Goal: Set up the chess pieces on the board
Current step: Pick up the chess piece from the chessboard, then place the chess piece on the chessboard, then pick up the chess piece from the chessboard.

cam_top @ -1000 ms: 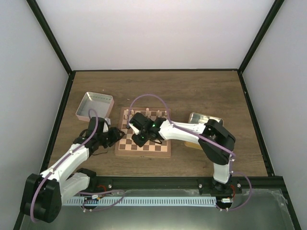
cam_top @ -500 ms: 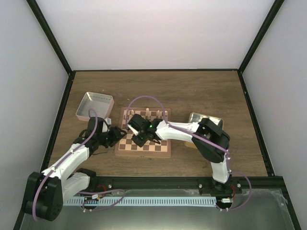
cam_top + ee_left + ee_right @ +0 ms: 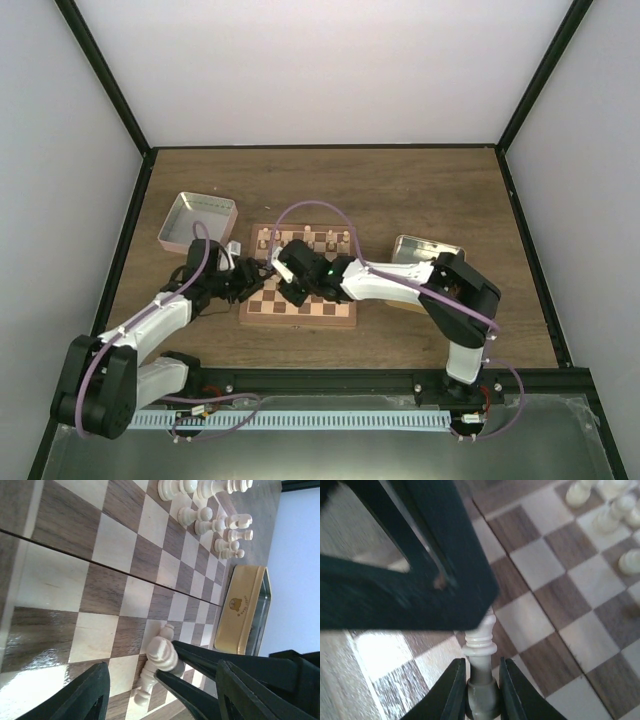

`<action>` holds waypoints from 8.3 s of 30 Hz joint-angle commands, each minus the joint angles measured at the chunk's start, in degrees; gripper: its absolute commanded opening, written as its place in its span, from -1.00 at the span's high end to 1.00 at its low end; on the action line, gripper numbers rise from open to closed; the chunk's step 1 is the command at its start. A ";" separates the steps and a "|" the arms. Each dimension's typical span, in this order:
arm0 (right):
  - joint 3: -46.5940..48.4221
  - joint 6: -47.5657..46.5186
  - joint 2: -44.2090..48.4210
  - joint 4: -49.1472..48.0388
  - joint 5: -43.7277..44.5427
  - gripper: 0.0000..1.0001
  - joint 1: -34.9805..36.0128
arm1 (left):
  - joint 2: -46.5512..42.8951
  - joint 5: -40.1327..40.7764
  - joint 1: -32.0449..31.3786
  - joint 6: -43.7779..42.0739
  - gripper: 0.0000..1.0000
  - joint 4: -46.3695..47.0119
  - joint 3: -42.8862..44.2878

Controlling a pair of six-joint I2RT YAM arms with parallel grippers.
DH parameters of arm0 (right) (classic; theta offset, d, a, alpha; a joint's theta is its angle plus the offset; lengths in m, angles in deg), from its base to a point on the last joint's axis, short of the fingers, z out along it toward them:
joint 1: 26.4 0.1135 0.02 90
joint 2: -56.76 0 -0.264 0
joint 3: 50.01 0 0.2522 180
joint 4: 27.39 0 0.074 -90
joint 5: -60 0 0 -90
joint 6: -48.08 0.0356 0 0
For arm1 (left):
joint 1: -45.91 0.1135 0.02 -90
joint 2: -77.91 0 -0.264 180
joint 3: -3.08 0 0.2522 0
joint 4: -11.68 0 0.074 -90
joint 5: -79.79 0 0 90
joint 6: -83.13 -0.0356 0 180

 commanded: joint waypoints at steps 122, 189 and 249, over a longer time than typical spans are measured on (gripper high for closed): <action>-23.49 40.72 37.39 -6.82 14.87 -0.08 -13.34 | 37.73 51.01 -20.83 -39.39 0.62 12.92 30.42; -0.13 16.26 1.84 12.28 -0.19 0.17 -2.28 | 5.16 35.83 -19.11 -16.73 0.33 -8.42 10.40; -7.86 17.67 9.55 -0.70 -0.45 0.95 -2.26 | 9.72 15.04 -14.42 -11.36 0.69 8.91 2.87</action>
